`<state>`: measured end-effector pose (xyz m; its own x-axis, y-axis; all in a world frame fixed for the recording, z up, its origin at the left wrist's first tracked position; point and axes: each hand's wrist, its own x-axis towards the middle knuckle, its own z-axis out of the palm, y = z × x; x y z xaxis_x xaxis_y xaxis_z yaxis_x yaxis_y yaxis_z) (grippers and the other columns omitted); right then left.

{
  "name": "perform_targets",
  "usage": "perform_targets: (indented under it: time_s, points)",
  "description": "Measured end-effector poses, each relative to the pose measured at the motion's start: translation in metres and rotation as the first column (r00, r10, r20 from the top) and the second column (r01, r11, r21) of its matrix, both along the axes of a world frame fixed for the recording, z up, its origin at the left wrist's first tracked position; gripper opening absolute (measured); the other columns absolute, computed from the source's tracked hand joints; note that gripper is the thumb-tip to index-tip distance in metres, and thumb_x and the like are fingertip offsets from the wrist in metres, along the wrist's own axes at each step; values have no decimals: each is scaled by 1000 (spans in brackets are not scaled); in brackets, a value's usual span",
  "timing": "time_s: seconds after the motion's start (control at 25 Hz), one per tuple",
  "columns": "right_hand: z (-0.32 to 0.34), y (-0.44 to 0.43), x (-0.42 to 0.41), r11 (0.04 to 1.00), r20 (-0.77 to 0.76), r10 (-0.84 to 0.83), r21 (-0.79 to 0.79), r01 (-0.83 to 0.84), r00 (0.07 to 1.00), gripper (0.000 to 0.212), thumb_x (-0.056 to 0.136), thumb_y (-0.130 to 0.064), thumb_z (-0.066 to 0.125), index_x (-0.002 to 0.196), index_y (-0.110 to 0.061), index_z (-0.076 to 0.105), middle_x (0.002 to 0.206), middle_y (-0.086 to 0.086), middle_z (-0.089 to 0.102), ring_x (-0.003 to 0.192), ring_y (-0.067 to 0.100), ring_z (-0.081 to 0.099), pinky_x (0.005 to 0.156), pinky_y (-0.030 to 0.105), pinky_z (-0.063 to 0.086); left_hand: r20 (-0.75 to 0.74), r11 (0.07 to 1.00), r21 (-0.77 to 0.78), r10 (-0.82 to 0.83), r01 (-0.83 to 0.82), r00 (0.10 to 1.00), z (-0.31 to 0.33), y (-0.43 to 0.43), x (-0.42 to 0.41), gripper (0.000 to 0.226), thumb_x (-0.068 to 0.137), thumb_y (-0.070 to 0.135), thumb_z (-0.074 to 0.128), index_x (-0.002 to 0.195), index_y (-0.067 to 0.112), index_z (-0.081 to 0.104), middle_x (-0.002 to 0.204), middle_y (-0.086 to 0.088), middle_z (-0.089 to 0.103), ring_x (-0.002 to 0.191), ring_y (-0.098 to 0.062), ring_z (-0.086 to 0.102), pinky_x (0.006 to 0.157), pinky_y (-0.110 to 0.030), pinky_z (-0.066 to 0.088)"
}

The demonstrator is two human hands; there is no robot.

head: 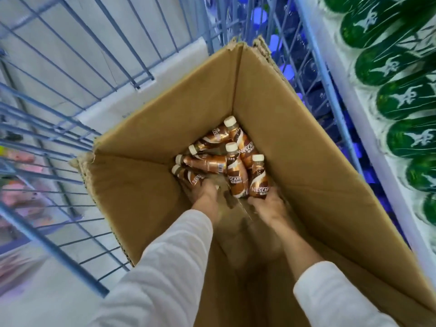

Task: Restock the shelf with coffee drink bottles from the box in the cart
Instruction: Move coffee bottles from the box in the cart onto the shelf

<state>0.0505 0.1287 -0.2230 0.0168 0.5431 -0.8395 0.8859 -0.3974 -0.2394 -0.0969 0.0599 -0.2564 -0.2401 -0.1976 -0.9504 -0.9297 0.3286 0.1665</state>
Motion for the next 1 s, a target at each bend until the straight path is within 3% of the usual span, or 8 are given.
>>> perform_targets:
  time_s: [0.08, 0.2, 0.36, 0.52, 0.6, 0.68, 0.8, 1.0]
  points:
    - [33, -7, 7, 985, -79, -99, -151, 87, 992, 58, 79, -33, 77, 131, -20, 56, 122, 4, 66, 104, 23, 63, 88, 36, 51, 88, 994, 112, -27, 17, 996, 32, 1, 11, 59, 64, 24, 71, 121, 11, 65, 110, -13, 73, 96, -30, 70, 81, -38, 58]
    - [98, -23, 18, 960, -202, -208, -228, 161, 957, 46, 80, -27, 78, 120, -26, 56, 112, -1, 66, 92, 12, 61, 77, 27, 47, 93, 965, 220, -165, 141, 982, 116, -6, 33, 29, 87, 6, 64, 116, 9, 61, 103, -13, 71, 95, -29, 68, 86, -41, 57]
    - [192, -45, 40, 941, -298, -320, -212, 265, 899, 40, 66, -31, 82, 103, -32, 68, 100, -6, 75, 95, 16, 71, 95, 42, 56, 9, 858, 417, -334, 300, 943, 208, -40, 58, 31, 89, 1, 66, 119, 3, 63, 109, -17, 73, 103, -33, 70, 94, -47, 56]
    - [284, -63, 81, 898, -484, -435, -172, 405, 759, 33, 76, -4, 81, 104, -17, 68, 90, -2, 77, 72, 6, 72, 63, 18, 56, -86, 703, 597, -422, 386, 903, 285, -69, 70, 51, 77, 0, 73, 126, 5, 60, 119, -22, 70, 113, -37, 66, 99, -54, 53]
    - [326, -77, 105, 849, -547, -498, -148, 508, 673, 39, 73, -1, 84, 102, -15, 62, 88, -3, 75, 69, 7, 70, 56, 13, 51, -174, 586, 666, -480, 462, 860, 324, -75, 85, 60, 66, 2, 70, 125, 8, 61, 116, -20, 71, 110, -36, 67, 98, -54, 53]
    - [352, -97, 132, 801, -621, -529, -141, 581, 578, 56, 61, -9, 92, 104, -18, 57, 88, -2, 72, 74, 12, 70, 62, 19, 55, -272, 464, 703, -525, 539, 807, 358, -76, 111, 58, 62, 4, 63, 121, 6, 62, 104, -16, 73, 95, -30, 69, 87, -48, 59]
    - [384, -135, 188, 697, -700, -568, -131, 705, 433, 92, 35, -22, 92, 121, -15, 61, 99, 4, 77, 88, 24, 74, 87, 44, 59, -358, 317, 746, -551, 586, 754, 408, -81, 175, 46, 60, 6, 59, 106, 9, 64, 87, -10, 70, 73, -21, 68, 60, -33, 57]
    - [436, -207, 320, 558, -821, -479, -10, 830, 312, 65, 44, -21, 92, 105, -11, 69, 84, 2, 78, 76, 17, 72, 77, 38, 59, -444, 120, 770, -606, 627, 660, 469, -121, 311, 48, 54, 8, 65, 101, 2, 64, 78, -12, 70, 62, -20, 69, 56, -31, 59]
